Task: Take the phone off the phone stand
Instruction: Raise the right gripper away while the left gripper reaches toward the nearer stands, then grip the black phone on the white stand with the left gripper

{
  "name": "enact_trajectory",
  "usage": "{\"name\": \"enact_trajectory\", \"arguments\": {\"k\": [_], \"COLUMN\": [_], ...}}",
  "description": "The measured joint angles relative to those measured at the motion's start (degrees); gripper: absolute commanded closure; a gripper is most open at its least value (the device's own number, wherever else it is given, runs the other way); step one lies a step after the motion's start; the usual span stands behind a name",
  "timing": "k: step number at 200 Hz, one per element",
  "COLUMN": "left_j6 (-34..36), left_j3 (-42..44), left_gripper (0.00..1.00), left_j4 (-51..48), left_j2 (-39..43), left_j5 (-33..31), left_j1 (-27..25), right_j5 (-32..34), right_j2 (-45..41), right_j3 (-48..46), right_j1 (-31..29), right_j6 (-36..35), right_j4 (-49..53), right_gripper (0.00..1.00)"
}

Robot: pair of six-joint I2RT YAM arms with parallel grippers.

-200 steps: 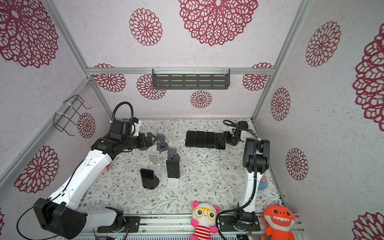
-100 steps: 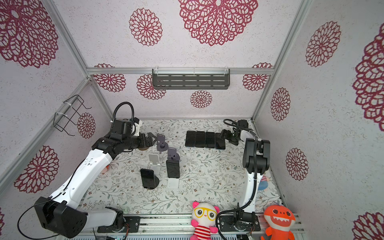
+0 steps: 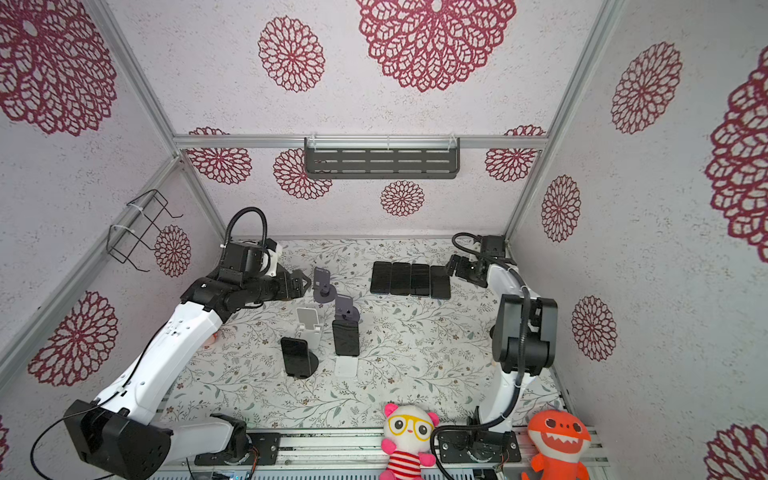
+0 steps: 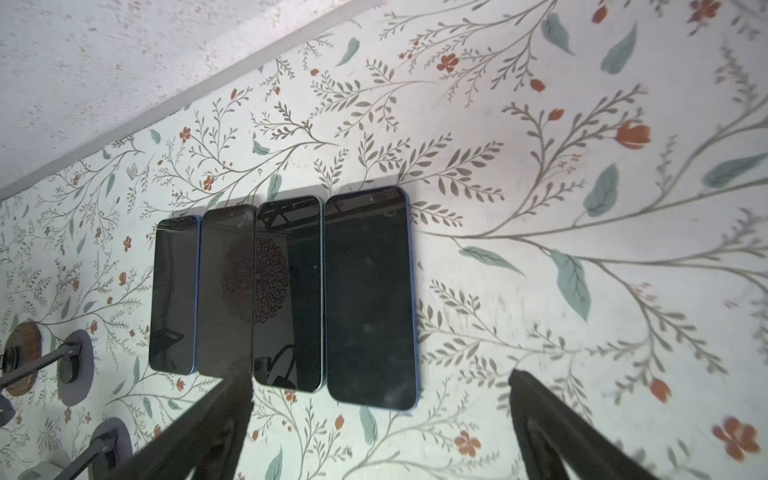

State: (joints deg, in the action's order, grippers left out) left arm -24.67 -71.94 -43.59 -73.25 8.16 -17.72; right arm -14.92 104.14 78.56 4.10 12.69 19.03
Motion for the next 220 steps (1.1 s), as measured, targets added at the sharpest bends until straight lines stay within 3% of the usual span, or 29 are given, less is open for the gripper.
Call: {"name": "enact_trajectory", "arguments": {"k": [35, 104, 144, 220], "left_j6": [0.0, -0.7, -3.6, -9.2], "left_j3": [4.0, 15.5, 21.6, 29.2], "left_gripper": [0.03, 0.03, 0.03, 0.03], "left_j4": [-1.5, -3.8, -3.3, -2.1], "left_j2": [5.2, 21.4, 29.6, 28.6], "left_j5": [-3.1, -7.0, -9.0, -21.4], "left_j1": [-2.9, -9.7, -15.1, -25.0], "right_j5": [4.3, 7.0, 4.2, 4.3], "right_j2": [-11.3, -27.9, -29.7, -29.7], "right_j3": [-6.1, -6.1, -7.2, -8.3], "right_j1": [-3.1, -9.0, -9.2, -9.3], "right_j6": [-0.1, -1.5, -1.0, -1.0], "right_j4": [-1.4, 0.2, 0.6, 3.7], "right_gripper": [0.01, 0.01, 0.01, 0.01]}}
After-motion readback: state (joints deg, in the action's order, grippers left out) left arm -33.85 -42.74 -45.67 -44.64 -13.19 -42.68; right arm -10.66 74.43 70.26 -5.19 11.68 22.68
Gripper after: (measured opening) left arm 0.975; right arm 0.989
